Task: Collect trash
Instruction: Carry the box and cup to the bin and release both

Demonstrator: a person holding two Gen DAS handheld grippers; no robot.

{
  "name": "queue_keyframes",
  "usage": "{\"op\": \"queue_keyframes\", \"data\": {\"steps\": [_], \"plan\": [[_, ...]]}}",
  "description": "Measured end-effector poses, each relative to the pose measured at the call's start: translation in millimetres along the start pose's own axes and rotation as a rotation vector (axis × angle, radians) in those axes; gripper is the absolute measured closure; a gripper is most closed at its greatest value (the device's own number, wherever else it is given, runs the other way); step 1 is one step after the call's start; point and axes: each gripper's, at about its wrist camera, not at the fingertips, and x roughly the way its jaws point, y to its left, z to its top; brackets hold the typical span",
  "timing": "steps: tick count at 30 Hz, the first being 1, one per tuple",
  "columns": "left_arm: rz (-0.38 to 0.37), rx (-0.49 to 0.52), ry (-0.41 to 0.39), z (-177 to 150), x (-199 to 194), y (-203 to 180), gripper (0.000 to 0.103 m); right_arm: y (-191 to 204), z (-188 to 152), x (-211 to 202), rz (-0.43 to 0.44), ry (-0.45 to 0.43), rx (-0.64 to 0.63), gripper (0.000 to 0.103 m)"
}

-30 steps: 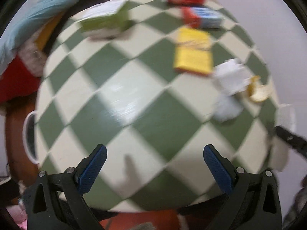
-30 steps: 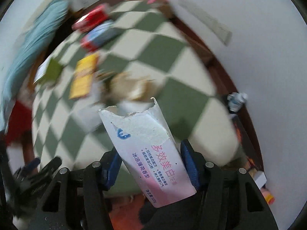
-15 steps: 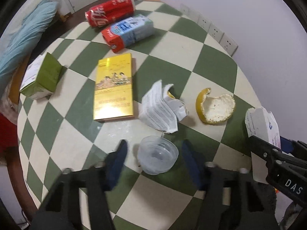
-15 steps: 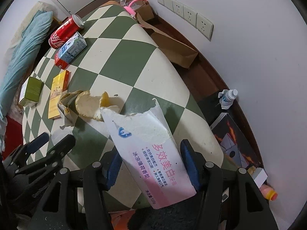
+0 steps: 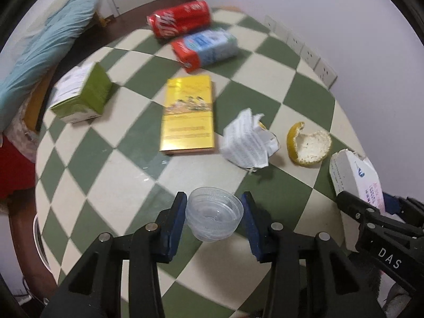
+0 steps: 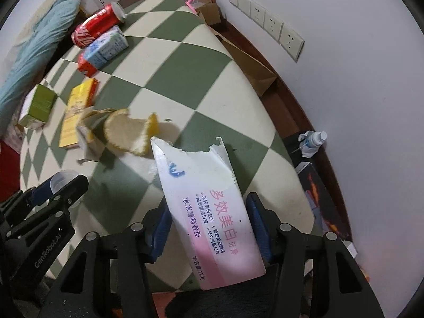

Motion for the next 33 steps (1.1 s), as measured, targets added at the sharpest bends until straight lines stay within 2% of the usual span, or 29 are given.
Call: {"op": "queue_keyframes", "data": {"steps": [6,10,14,20,24,28,33], "plan": [[0.030,-0.075,-0.092,-6,-52,45,0.065,27,-12,-34,0.059,-0.059,-0.029,0.046],[0.064,-0.146,-0.153,-13,-89,95,0.065,57,-14,-61,0.106,-0.104,-0.059,0.046],[0.094,-0.235,-0.204,-23,-126,156,0.065,108,-17,-87,0.167,-0.142,-0.111,0.046],[0.161,-0.360,-0.276,-46,-178,251,0.065,208,-24,-115,0.286,-0.168,-0.239,0.046],[0.189,-0.458,-0.285,-68,-193,319,0.065,291,-35,-121,0.367,-0.152,-0.342,0.046],[0.191,-0.573,-0.262,-100,-184,393,0.065,377,-54,-109,0.425,-0.100,-0.441,0.046],[0.171,-0.730,-0.154,-151,-140,489,0.065,484,-88,-60,0.453,0.012,-0.547,0.046]]}}
